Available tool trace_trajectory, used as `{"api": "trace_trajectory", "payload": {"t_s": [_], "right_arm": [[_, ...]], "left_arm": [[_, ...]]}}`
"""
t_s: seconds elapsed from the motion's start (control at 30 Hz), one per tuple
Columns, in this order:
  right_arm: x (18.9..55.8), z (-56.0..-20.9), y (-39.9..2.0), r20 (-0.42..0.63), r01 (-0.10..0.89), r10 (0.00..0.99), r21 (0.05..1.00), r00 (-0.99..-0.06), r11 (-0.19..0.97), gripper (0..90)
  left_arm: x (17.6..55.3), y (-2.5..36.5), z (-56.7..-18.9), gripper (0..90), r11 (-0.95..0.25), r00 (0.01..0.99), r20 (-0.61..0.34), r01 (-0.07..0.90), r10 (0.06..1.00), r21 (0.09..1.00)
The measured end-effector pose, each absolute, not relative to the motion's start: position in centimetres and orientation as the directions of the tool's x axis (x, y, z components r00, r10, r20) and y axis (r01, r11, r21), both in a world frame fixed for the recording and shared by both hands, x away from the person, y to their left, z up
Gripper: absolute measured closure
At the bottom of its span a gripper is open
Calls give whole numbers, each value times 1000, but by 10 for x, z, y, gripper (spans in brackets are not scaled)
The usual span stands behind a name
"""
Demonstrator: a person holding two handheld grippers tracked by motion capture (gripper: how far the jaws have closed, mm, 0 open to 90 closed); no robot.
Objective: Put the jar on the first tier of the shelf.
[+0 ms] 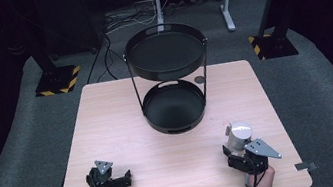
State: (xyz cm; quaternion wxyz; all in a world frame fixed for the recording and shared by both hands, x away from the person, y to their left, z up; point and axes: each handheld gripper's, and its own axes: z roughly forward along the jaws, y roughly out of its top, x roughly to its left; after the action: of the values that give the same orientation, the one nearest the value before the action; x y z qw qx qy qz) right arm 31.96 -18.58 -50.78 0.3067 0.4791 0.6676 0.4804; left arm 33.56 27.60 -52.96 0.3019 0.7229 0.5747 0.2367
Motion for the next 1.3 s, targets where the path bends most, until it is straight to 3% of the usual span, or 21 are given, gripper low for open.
{"api": "trace_trajectory", "payload": {"t_s": [0.2, 1.3], "right_arm": [[317, -508, -184, 38, 333, 937, 939, -347, 86, 288], [319, -483, -177, 9, 295, 920, 949, -391, 115, 295]], "left_arm": [[336, 276, -530, 4, -157, 228, -5, 688, 974, 709], [335, 276, -530, 5, -156, 225, -4, 688, 974, 709]]}}
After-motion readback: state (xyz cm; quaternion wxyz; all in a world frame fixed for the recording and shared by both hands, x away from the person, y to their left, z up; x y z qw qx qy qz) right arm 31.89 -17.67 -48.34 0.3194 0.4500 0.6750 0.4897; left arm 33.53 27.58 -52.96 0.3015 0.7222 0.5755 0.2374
